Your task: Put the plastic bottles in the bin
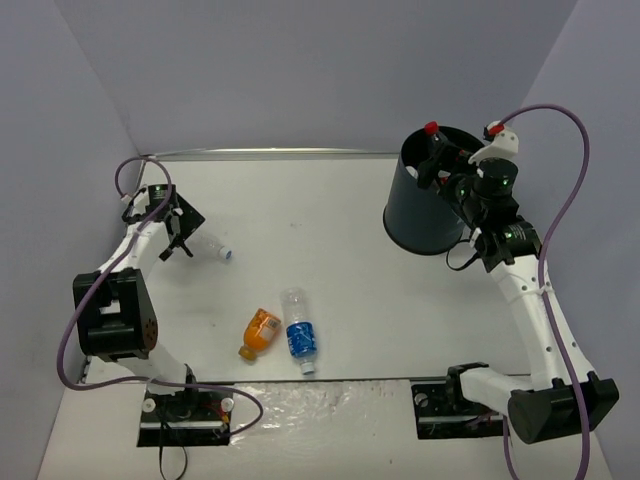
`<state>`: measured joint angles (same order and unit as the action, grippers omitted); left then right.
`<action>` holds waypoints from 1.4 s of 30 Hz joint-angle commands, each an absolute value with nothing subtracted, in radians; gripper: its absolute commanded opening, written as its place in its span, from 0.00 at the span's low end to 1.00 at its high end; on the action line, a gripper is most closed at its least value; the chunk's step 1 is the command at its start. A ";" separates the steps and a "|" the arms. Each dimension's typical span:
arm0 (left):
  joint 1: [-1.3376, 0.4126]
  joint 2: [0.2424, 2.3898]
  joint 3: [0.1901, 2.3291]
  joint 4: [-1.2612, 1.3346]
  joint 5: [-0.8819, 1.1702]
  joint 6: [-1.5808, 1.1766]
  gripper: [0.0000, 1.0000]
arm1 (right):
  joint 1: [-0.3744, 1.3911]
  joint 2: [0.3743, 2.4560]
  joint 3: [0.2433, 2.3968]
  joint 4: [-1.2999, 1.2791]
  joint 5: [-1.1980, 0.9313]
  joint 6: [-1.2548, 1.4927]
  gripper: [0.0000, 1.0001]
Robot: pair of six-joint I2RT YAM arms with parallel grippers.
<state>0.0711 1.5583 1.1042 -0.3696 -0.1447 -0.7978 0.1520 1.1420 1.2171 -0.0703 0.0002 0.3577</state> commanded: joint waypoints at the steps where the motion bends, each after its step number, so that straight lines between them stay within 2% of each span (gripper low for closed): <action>1: 0.115 1.696 1.271 -0.230 -0.032 -0.754 0.97 | 0.155 1.100 1.220 0.003 0.066 0.341 1.00; 10: 0.126 1.903 1.381 -0.196 -0.038 -0.756 0.97 | 0.153 1.125 1.212 0.003 0.077 0.331 1.00; 13: 0.134 1.946 1.414 -0.234 -0.045 -0.761 0.88 | 0.155 1.126 1.215 0.001 0.060 0.329 1.00; 15: 0.138 1.962 1.434 -0.250 -0.028 -0.759 0.60 | 0.155 1.127 1.212 -0.027 0.021 0.336 1.00; 17: 0.136 1.945 1.420 -0.235 0.004 -0.758 0.39 | 0.158 1.128 1.203 -0.029 -0.047 0.347 1.00; 18: 0.135 1.928 1.405 -0.204 0.031 -0.761 0.31 | 0.167 1.133 1.195 -0.028 -0.089 0.349 1.00; 20: 0.135 1.882 1.380 -0.173 0.080 -0.775 0.22 | 0.202 1.140 1.182 -0.029 -0.167 0.340 1.00; 25: 0.077 1.714 1.334 -0.128 0.153 -0.818 0.22 | 0.381 1.173 1.160 -0.027 -0.203 0.276 1.00; 32: -0.244 1.408 1.270 -0.033 0.020 -0.822 0.22 | 0.729 1.311 1.184 0.073 -0.176 0.220 1.00; 42: -0.494 1.206 1.212 0.061 -0.074 -0.821 0.22 | 0.839 1.379 1.136 0.409 -0.171 0.351 1.00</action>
